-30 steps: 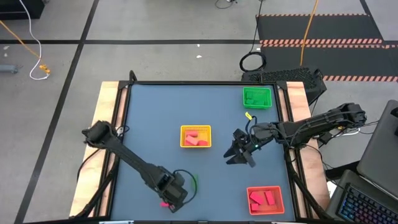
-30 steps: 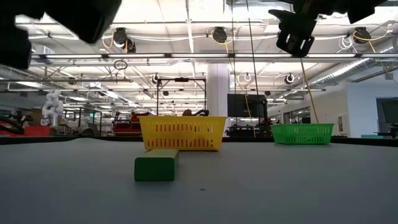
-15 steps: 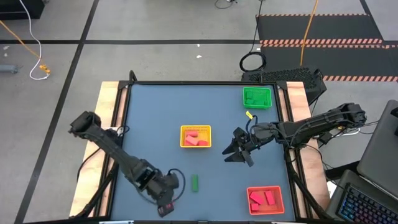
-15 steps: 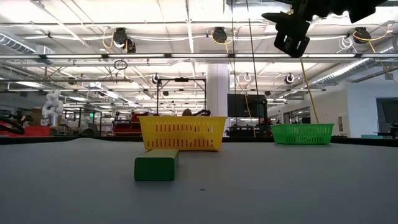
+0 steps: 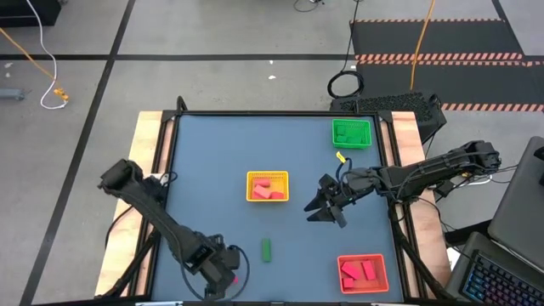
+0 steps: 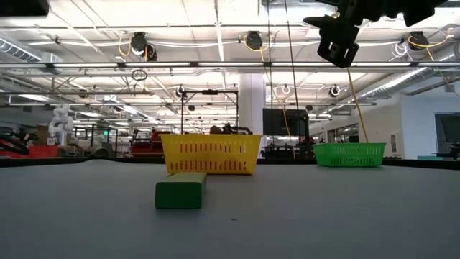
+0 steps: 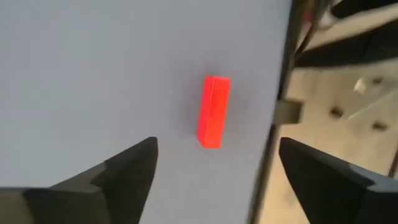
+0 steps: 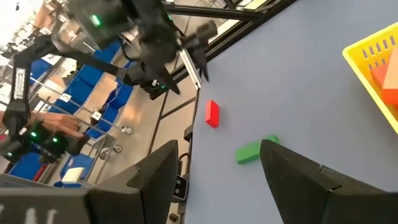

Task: Sort & place blocks by color
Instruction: Put the red block into the orange basket

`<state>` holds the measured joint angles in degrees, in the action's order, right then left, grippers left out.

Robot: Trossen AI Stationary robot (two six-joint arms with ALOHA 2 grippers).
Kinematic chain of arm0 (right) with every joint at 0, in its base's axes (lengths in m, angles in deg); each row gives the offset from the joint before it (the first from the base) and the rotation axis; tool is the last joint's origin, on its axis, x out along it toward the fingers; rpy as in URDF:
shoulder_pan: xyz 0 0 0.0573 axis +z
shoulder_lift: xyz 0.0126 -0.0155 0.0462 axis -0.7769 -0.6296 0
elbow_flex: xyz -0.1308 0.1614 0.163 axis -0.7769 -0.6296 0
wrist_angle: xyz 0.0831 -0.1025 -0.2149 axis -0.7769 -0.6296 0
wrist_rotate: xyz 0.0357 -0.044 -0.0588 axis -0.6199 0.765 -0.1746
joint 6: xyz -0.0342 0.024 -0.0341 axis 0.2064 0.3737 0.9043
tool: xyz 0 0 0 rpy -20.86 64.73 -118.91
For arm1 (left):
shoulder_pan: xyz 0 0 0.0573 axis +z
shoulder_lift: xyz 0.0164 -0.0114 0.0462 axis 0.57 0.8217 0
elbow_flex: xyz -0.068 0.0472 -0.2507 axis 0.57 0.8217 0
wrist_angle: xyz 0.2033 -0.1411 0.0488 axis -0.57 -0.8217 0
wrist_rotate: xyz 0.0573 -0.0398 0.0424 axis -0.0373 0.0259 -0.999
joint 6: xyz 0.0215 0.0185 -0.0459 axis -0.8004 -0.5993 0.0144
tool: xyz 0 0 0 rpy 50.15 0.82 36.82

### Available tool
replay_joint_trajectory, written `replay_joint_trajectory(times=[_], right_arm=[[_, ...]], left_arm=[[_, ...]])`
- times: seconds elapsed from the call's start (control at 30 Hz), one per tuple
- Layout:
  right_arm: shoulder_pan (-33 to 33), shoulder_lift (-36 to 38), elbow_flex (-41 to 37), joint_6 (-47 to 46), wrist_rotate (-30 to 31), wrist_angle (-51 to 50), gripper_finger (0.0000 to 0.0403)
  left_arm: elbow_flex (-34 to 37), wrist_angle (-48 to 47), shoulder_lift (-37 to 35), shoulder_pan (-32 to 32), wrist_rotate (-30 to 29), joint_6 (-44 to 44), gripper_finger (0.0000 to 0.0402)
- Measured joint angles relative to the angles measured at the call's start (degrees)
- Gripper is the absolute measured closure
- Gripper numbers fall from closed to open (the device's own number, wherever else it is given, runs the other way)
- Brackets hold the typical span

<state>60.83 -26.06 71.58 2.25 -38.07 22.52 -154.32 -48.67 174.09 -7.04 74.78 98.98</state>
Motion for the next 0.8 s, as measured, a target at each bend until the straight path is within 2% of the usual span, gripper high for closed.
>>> replay_joint_trajectory(times=[0.1, 0.23, 0.33, 0.53, 0.67, 0.8], right_arm=[[0.00, 0.00, 0.00, -0.04, -0.03, -0.79, 0.0181], [0.00, 0.00, 0.00, -0.04, -0.02, -1.78, 0.0181], [-0.01, 0.00, 0.00, -0.04, -0.02, -1.90, 0.0181], [-0.09, -0.01, 0.00, -0.04, 0.11, -3.81, 0.0181], [-0.09, -0.02, 0.00, -0.04, 0.13, -4.42, 0.0181], [-0.11, -0.02, 0.00, -0.27, 0.13, -4.44, 0.0181]], left_arm=[[0.00, 0.43, 4.23, -0.93, 2.77, -1.44, 0.0047], [0.02, -0.44, 7.90, -1.61, 4.36, 0.67, 0.0042], [0.02, -0.70, 8.99, -1.28, 3.57, 2.39, 0.0041], [0.00, 0.24, 9.46, -1.35, -2.25, 2.11, 0.0041], [-0.07, 3.81, 10.71, -1.33, -1.75, -1.73, 0.0041], [-0.04, 3.20, 11.91, -1.48, -1.55, -2.56, 0.0041]])
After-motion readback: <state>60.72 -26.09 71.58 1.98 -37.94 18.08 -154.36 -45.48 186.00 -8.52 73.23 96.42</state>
